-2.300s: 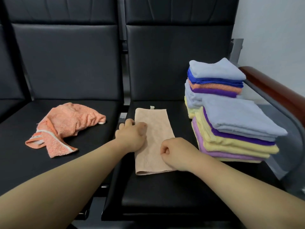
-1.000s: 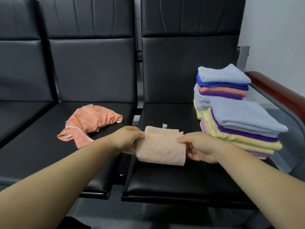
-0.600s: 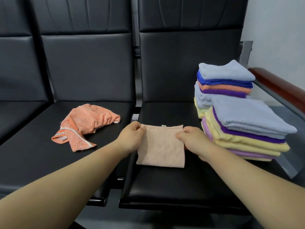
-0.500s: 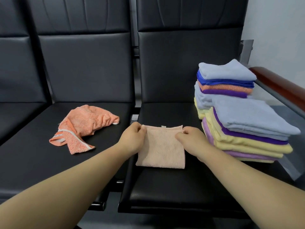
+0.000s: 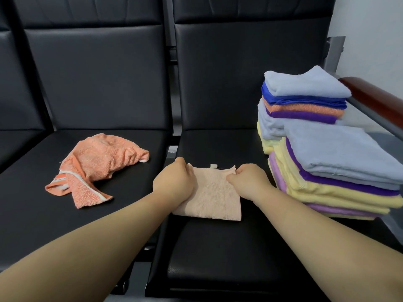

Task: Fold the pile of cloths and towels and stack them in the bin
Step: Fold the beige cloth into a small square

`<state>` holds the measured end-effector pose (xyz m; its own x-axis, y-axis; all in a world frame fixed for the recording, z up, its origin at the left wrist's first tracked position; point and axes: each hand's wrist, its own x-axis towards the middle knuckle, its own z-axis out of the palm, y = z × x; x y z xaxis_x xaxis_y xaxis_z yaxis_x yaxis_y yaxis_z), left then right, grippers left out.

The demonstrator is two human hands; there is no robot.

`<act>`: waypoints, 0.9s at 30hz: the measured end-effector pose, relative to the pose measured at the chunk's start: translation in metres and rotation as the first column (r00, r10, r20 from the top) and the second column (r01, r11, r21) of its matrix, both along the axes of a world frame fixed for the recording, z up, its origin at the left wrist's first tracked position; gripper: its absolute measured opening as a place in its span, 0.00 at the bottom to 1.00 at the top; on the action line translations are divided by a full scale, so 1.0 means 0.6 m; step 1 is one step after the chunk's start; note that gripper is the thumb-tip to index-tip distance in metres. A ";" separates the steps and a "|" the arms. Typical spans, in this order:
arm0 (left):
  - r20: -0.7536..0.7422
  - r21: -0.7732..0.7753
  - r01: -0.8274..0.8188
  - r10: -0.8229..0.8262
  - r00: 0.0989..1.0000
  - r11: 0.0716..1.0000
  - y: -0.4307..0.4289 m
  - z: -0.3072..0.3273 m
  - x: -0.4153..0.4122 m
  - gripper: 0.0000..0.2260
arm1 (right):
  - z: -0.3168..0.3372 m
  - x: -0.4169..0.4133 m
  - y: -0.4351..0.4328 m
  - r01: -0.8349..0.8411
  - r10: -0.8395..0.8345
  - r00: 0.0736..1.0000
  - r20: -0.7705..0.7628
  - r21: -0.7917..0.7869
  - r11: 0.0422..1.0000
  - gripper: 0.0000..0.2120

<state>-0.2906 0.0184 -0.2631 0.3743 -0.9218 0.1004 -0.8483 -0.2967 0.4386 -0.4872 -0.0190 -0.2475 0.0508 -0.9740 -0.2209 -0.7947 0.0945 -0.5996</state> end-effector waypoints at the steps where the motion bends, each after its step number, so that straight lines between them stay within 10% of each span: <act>1: 0.036 0.015 -0.003 0.003 0.999 1.000 -0.003 -0.002 0.002 0.13 | -0.003 0.001 -0.003 -0.002 0.002 1.000 -0.020 -0.008 1.000 0.07; 12: 0.000 0.347 -0.053 0.056 0.998 0.937 -0.008 0.026 0.000 0.21 | 0.022 -0.001 0.020 -0.085 0.107 0.920 -0.378 0.074 0.994 0.23; 18: -0.151 0.353 0.012 0.044 0.988 0.936 0.013 0.035 0.013 0.11 | 0.021 0.015 0.039 -0.094 0.129 0.958 -0.254 0.145 0.985 0.19; 23: -0.442 0.170 -0.008 0.083 0.893 0.985 0.032 0.059 0.030 0.06 | 0.039 0.017 0.040 -0.086 0.079 0.994 0.073 0.091 0.992 0.07; 27: -0.391 -0.053 -0.033 0.010 0.920 0.998 0.042 0.102 0.015 0.09 | 0.076 0.009 0.052 -0.050 0.056 0.963 0.264 -0.030 0.998 0.07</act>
